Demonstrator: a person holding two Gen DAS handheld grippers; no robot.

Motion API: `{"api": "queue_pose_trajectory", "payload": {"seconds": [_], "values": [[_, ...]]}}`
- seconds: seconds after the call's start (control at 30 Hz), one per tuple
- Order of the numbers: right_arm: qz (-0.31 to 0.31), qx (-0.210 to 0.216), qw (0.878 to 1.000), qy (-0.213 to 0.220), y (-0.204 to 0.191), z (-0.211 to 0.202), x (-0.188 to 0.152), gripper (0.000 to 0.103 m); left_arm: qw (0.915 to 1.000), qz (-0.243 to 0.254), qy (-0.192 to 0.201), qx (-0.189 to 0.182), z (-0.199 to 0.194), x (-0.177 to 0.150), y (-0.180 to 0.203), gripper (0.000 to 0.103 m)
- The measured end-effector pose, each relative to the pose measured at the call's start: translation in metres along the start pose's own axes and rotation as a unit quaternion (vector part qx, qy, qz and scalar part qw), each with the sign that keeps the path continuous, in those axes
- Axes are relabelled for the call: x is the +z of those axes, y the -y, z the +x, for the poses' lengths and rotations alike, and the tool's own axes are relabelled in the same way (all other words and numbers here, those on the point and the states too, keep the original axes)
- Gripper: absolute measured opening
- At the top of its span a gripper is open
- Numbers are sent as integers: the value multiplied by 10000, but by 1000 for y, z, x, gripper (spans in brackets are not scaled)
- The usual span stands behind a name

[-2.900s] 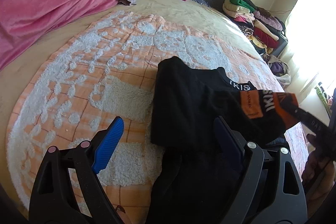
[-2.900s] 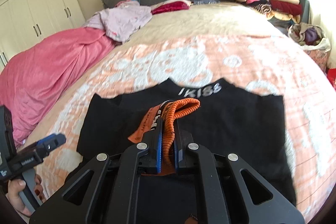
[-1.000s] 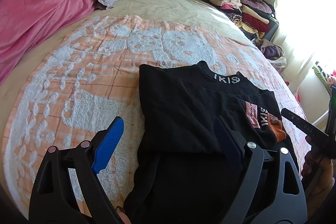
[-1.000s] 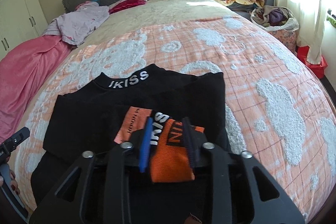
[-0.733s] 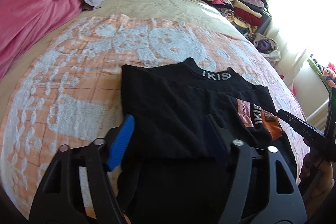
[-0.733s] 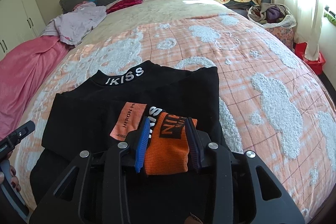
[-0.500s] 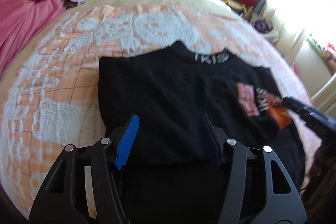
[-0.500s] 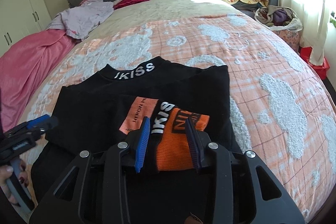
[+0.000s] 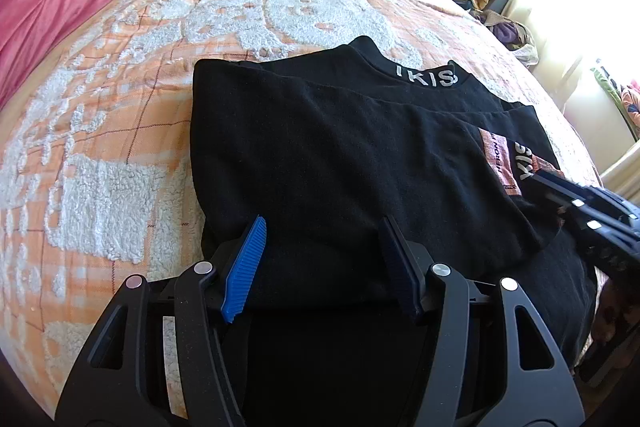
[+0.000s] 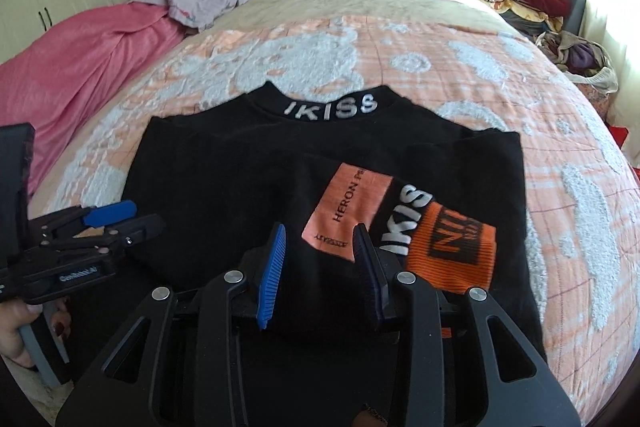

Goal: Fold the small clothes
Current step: 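Open the right tool and withdraw it from the orange cuff, then move both tools toward the hem of the black sweatshirt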

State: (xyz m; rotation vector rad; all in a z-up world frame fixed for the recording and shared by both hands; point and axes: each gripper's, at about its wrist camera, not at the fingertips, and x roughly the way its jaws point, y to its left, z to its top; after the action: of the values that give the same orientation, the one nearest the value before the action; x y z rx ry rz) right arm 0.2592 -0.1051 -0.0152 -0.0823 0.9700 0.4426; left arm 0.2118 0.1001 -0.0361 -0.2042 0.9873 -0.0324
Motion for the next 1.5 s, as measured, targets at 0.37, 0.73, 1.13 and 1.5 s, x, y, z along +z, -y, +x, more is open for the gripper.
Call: {"api": "queue_pose_trajectory", "payload": {"seconds": [0.37,0.73,1.13,1.5], "values": [[144,-221,9994,-201,14,16,-14,34,10000,-27,35,-50,-1,0,-1,51],[389,-3,9992,107,16,-14,-20,41,10000,-17,64,-17,-1,0,0,51],[646,49,9973,338,19,-36,-30,72,10000,23,89,36,-6,-1,2,51],[775,-92,9953,576,20,-56,-32,93,9999,7,138,38,-15,-3,4,53]]}}
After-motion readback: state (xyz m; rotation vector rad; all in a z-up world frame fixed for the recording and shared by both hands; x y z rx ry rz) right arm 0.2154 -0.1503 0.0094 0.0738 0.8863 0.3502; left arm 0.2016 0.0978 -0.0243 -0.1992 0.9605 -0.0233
